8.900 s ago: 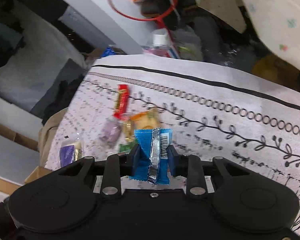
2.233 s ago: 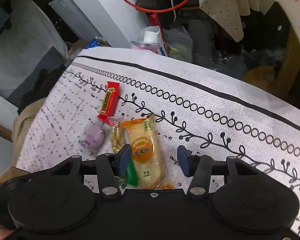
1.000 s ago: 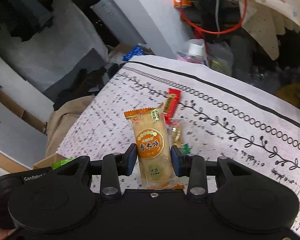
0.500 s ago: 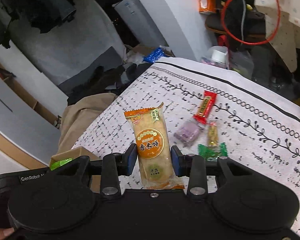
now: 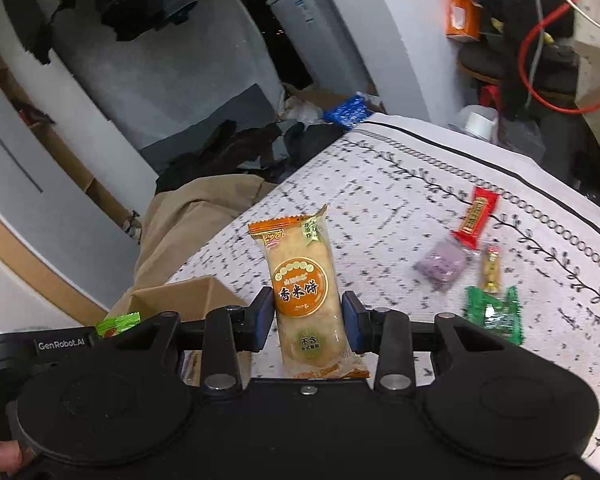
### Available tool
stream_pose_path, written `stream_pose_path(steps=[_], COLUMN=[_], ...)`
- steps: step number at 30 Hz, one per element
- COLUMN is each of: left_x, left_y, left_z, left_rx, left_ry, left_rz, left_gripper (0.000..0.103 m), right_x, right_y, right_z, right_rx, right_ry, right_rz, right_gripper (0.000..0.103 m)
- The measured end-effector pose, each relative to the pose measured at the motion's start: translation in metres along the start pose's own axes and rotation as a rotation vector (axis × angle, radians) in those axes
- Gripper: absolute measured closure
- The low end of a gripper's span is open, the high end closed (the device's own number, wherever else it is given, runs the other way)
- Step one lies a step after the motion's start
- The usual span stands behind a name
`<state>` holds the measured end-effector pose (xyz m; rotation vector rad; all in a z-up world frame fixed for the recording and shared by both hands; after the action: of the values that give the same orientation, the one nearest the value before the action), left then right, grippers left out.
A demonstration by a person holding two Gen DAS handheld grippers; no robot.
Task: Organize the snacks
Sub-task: 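Carry the green packet with the left tool while the right tool carries the cake packet to the box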
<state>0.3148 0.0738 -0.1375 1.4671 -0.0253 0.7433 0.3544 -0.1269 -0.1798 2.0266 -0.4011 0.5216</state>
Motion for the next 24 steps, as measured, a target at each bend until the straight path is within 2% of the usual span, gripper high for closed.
stream_pose_path(steps=[13, 24], left_x=[0.010, 0.014], left_y=[0.007, -0.009], left_z=[-0.057, -0.091], left_rx=[-0.001, -0.022], left_ry=[0.068, 0.097], left_rz=[-0.004, -0.050], left_gripper=[0.070, 0.070], right_x=[-0.014, -0.024], right_y=[-0.014, -0.027], right_z=[-0.049, -0.090], right_rx=[-0.013, -0.014], right_ry=[0.093, 0.175], right_rz=[-0.021, -0.046], right_gripper=[0.067, 0.067])
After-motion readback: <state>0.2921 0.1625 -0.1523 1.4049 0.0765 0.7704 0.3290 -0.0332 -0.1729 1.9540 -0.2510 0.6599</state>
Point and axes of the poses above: each gripper's, at about its wrist camera, not at the fingertips, and y roughly against the way its jaws point, z to its right, x to its top, the point moved 5 cm from there along -y, roughly the way its jaws point, and after that the axes turned 9 degrees about -z, right-handed, at the moved point
